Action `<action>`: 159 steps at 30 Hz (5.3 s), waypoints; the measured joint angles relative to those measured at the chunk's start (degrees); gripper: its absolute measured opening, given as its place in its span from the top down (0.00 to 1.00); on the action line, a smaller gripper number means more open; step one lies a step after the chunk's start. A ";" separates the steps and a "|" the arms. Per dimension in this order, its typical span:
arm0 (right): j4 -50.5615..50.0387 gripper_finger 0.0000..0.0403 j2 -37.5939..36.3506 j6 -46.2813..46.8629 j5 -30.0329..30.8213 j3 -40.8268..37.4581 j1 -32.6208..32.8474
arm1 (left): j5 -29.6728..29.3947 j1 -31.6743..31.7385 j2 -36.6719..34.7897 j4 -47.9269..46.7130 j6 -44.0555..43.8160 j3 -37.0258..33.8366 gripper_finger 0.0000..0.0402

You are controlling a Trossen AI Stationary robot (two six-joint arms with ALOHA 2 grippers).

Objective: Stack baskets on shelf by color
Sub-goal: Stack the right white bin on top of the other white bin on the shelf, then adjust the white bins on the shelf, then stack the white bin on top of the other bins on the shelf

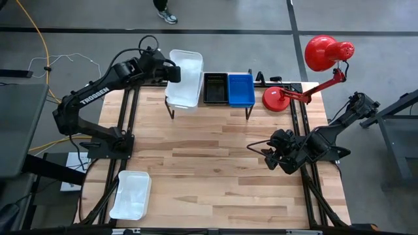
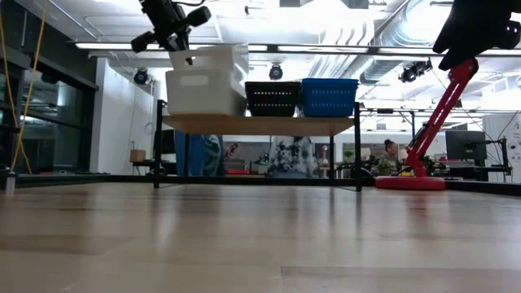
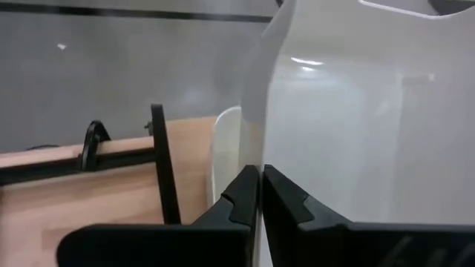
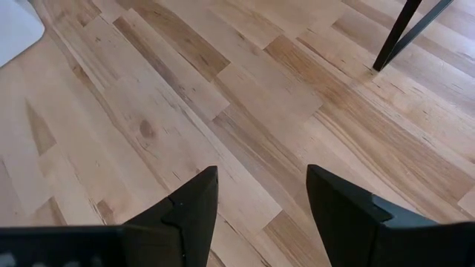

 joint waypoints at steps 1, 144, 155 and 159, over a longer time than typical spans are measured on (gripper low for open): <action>0.00 0.52 0.00 0.00 -0.01 0.00 0.02 | -0.01 0.02 0.01 0.02 0.24 0.51 1.00; 0.00 0.52 0.07 4.46 1.02 0.00 -3.37 | -19.15 -30.54 8.66 61.97 16.26 -33.72 1.00; 0.01 0.52 0.07 4.46 0.09 0.00 -3.37 | -19.84 -34.90 -10.23 60.99 34.10 -33.74 1.00; 0.57 0.52 0.05 4.46 -0.03 0.00 -3.37 | -22.60 -36.23 -19.32 60.08 38.83 -33.72 1.00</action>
